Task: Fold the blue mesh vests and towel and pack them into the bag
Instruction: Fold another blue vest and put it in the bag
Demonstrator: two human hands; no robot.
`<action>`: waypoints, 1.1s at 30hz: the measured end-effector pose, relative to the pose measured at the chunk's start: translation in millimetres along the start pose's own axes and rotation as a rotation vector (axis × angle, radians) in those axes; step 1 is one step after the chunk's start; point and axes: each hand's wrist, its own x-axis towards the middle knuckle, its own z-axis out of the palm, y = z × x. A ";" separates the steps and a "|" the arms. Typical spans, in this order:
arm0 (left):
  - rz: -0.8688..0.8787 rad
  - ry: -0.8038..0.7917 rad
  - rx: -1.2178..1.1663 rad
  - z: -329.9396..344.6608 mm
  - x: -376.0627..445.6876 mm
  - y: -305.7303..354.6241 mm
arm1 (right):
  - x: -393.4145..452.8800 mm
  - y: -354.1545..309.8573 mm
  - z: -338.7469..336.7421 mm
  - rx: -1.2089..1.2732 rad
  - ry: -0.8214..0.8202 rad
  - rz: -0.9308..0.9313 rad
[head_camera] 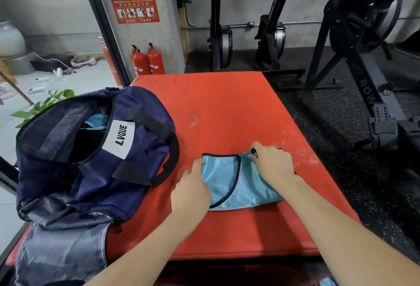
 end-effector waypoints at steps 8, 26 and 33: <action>0.596 0.111 0.396 7.8 27.5 -4.3 | -1.8 -4.6 7.7 -0.056 0.069 0.045; 0.389 -0.305 0.208 4.5 42.0 -24.9 | -73.2 -7.2 -33.9 0.487 -0.361 0.065; 0.438 -0.134 0.243 -3.6 21.4 -19.7 | -66.1 29.9 -8.0 0.280 -0.195 0.111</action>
